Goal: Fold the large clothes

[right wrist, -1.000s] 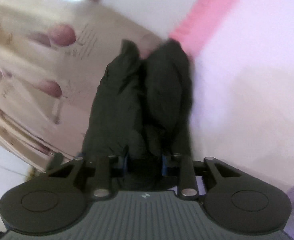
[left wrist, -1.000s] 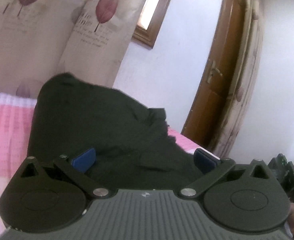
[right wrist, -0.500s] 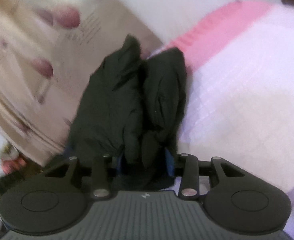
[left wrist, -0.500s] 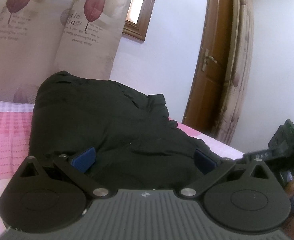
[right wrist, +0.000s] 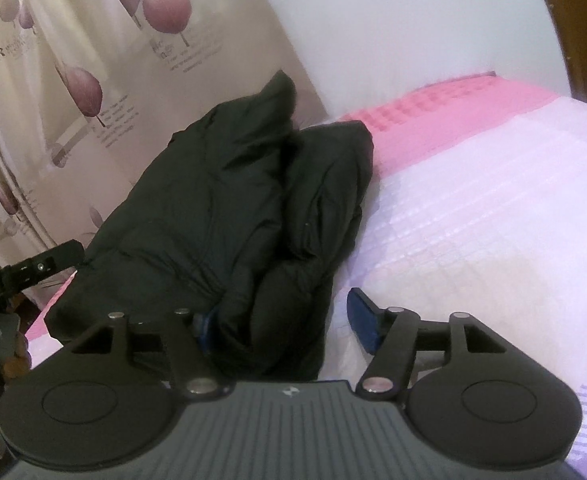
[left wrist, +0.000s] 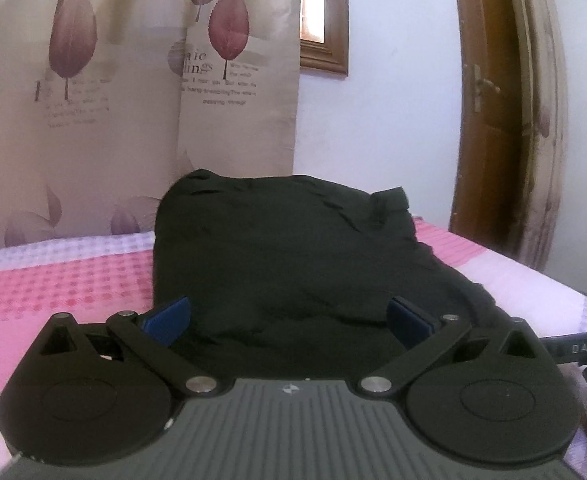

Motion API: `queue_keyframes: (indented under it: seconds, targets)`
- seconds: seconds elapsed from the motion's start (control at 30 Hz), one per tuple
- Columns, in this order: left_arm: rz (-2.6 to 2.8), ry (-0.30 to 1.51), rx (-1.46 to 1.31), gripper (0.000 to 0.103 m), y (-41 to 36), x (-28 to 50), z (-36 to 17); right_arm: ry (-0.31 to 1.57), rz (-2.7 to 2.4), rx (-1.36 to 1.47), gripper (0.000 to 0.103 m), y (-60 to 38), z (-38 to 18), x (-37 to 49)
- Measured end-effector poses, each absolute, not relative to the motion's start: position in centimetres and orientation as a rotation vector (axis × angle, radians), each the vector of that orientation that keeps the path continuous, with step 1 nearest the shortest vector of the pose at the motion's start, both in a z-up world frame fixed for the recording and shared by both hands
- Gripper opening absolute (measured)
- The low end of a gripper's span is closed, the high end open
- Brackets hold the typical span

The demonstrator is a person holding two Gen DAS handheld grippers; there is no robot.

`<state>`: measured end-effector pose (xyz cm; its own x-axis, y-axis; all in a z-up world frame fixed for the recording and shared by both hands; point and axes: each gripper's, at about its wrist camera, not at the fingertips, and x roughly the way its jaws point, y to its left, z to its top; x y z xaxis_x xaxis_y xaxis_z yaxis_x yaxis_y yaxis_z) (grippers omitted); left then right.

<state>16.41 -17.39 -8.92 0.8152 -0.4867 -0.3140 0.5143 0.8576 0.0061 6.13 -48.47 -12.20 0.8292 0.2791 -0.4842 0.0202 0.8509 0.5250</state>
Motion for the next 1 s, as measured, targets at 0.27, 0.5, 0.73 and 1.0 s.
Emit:
queue_keyframes:
  seconds: [0.27,0.5,0.73,1.0]
  targets:
    - [-0.475,0.348,0.113,0.103,-17.4,17.4,-8.6,0.588,0.113,0.532,0.070,-48.1,-12.0,6.1]
    - [-0.410,0.383,0.160,0.103,-17.7,18.4,-9.0,0.594,0.109,0.531,0.072,-48.0,-12.0,6.2]
    - [-0.387,0.433,0.139,0.103,-17.3,19.9,-9.1,0.609,0.110,0.553,0.077,-48.2,-11.9,6.3]
    - [-0.567,0.528,0.061,0.103,-14.7,24.4,-8.4,0.705,0.164,0.586,0.102,-49.4,-11.1,8.3]
